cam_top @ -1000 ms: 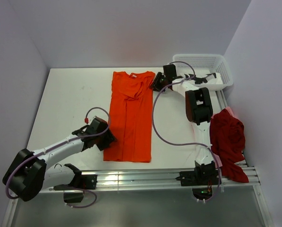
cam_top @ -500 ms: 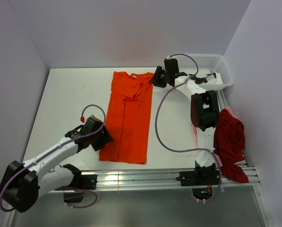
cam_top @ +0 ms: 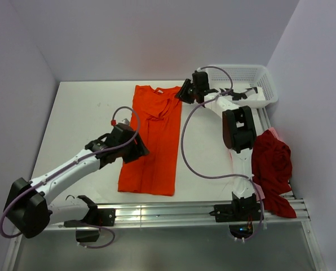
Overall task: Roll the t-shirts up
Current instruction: Fold the tshirt
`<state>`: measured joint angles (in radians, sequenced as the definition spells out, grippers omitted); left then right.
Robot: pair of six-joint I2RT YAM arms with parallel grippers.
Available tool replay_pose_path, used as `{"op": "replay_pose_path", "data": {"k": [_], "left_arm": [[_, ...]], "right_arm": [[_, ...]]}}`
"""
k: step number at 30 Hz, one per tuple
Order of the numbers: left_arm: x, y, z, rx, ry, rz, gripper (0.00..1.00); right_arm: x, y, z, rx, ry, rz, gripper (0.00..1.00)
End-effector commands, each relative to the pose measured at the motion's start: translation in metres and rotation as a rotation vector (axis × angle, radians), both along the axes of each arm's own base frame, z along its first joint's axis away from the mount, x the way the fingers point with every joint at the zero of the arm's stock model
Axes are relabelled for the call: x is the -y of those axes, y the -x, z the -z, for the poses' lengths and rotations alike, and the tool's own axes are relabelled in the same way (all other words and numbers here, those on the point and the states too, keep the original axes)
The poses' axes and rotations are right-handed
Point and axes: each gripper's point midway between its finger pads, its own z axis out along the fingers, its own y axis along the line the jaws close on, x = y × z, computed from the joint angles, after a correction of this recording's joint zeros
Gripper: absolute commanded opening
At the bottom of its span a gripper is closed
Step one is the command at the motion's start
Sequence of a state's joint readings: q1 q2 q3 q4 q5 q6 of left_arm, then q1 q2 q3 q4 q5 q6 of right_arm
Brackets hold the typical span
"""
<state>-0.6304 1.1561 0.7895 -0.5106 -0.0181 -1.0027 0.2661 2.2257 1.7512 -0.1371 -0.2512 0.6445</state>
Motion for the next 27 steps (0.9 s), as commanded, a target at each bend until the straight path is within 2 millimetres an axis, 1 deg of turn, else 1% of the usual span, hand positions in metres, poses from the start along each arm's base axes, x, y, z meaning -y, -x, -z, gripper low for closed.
{"op": "replay_pose_path", "data": {"k": [1, 2, 3, 4, 5, 6, 7, 8, 9, 10, 11, 12, 13, 14, 15, 16, 17, 18, 19, 20, 21, 22, 24, 25, 27], "left_arm": [[0.042, -0.003, -0.02, 0.057, 0.058, 0.124, 0.63], [0.053, -0.005, -0.018, 0.059, 0.07, 0.141, 0.63], [0.067, 0.003, -0.017, 0.053, 0.082, 0.179, 0.63], [0.076, 0.004, -0.018, 0.055, 0.088, 0.194, 0.62], [0.084, 0.005, -0.01, 0.039, 0.078, 0.203, 0.62], [0.096, 0.01, -0.01, 0.044, 0.097, 0.228, 0.62], [0.103, 0.011, -0.01, 0.043, 0.107, 0.239, 0.62], [0.109, 0.013, -0.001, 0.023, 0.102, 0.254, 0.62], [0.119, 0.015, -0.001, 0.023, 0.125, 0.273, 0.62], [0.123, 0.016, 0.001, 0.016, 0.129, 0.281, 0.62], [0.127, 0.017, 0.011, -0.004, 0.119, 0.287, 0.62], [0.132, 0.017, 0.012, -0.004, 0.127, 0.296, 0.62], [0.137, 0.019, 0.014, -0.009, 0.132, 0.306, 0.61], [0.139, 0.02, 0.022, -0.027, 0.123, 0.311, 0.61], [0.143, 0.022, 0.024, -0.031, 0.127, 0.321, 0.61], [0.146, 0.024, 0.03, -0.047, 0.12, 0.328, 0.61], [0.146, 0.025, 0.035, -0.056, 0.112, 0.328, 0.61], [0.147, 0.029, 0.038, -0.067, 0.109, 0.334, 0.61], [0.146, 0.032, 0.044, -0.079, 0.103, 0.336, 0.61], [0.147, 0.035, 0.049, -0.093, 0.105, 0.339, 0.61], [0.148, 0.038, 0.052, -0.102, 0.108, 0.346, 0.61], [0.146, 0.042, 0.057, -0.114, 0.104, 0.349, 0.61], [0.148, 0.047, 0.061, -0.128, 0.106, 0.356, 0.61], [0.146, 0.051, 0.067, -0.138, 0.097, 0.359, 0.61], [0.147, 0.055, 0.069, -0.146, 0.097, 0.367, 0.61]], "right_arm": [[-0.012, -0.026, -0.013, 0.071, -0.104, 0.031, 0.4], [-0.013, -0.029, -0.011, 0.074, -0.108, 0.035, 0.39], [-0.011, -0.034, -0.009, 0.075, -0.104, 0.057, 0.37], [-0.012, -0.039, -0.004, 0.065, -0.107, 0.075, 0.37], [-0.011, -0.041, -0.002, 0.06, -0.109, 0.088, 0.36], [-0.008, -0.046, -0.001, 0.057, -0.11, 0.123, 0.33], [-0.007, -0.051, -0.002, 0.063, -0.113, 0.142, 0.32], [-0.006, -0.054, 0.003, 0.056, -0.115, 0.161, 0.31], [-0.006, -0.057, 0.004, 0.06, -0.124, 0.173, 0.28], [-0.004, -0.062, 0.0, 0.075, -0.12, 0.186, 0.27], [-0.004, -0.065, 0.009, 0.064, -0.115, 0.196, 0.27], [-0.004, -0.065, 0.012, 0.048, -0.119, 0.206, 0.25], [-0.004, -0.071, 0.007, 0.059, -0.125, 0.216, 0.24], [-0.002, -0.074, 0.01, 0.053, -0.12, 0.234, 0.22], [-0.002, -0.075, 0.019, 0.031, -0.123, 0.249, 0.17], [-0.002, -0.079, 0.015, 0.039, -0.128, 0.258, 0.14], [0.0, -0.081, 0.017, 0.033, -0.124, 0.284, 0.12], [0.002, -0.08, 0.03, -0.006, -0.121, 0.306, 0.04], [0.002, -0.083, 0.026, 0.002, -0.126, 0.312, 0.01], [0.004, -0.085, 0.027, -0.003, -0.12, 0.322, 0.0], [0.005, -0.082, 0.037, -0.041, -0.11, 0.337, 0.0], [0.006, -0.084, 0.033, -0.034, -0.111, 0.341, 0.0], [0.007, -0.083, 0.035, -0.038, -0.114, 0.349, 0.0], [0.006, -0.083, 0.032, -0.031, -0.119, 0.346, 0.0], [0.006, -0.085, 0.029, -0.014, -0.124, 0.342, 0.0]]}}
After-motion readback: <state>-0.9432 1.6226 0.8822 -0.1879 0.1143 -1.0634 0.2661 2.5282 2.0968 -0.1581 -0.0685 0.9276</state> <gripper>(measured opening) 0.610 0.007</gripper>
